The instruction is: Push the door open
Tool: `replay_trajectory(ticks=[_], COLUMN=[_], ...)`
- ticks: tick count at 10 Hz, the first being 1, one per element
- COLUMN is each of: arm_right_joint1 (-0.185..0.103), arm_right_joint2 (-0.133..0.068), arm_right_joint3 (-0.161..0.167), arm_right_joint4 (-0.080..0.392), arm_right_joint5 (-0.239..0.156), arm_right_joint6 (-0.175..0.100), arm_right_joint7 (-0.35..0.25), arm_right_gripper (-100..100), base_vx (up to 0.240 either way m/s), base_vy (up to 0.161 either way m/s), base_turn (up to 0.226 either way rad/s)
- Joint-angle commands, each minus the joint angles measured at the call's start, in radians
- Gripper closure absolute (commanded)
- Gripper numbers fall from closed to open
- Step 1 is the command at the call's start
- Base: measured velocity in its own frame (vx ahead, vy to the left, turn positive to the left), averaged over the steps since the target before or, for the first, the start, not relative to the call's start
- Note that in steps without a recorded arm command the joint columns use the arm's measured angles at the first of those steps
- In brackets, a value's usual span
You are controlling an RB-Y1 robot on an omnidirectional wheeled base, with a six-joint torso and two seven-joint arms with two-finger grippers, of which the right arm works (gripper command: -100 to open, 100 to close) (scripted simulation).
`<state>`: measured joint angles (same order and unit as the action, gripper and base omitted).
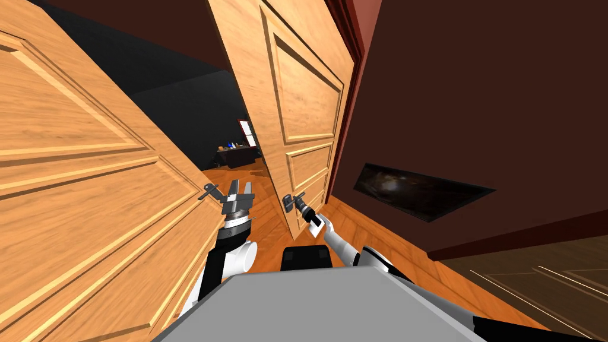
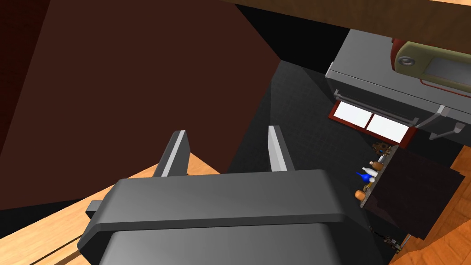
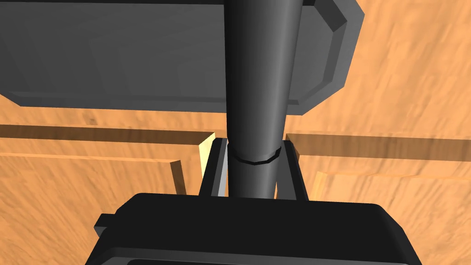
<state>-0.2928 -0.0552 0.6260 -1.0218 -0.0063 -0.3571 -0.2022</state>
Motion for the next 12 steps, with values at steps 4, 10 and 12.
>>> replay_trajectory(ticks=[4,10,12], arm_right_joint1=[-0.012,-0.019,-0.021], arm_right_joint2=[-0.005,-0.005,-0.003], arm_right_joint3=[-0.062,-0.13,-0.151], arm_right_joint4=[0.014,0.036,0.043], arm_right_joint5=[-0.004,-0.007,-0.008], arm_right_joint6=[-0.003,-0.004,-0.004], arm_right_joint7=[0.02,0.045,0.053], arm_right_gripper=[100,100,100], base_vx=[0.098,0.091,0.068], base_vy=[0.179,0.142,0.098], base_turn=[-0.046,-0.044,-0.052])
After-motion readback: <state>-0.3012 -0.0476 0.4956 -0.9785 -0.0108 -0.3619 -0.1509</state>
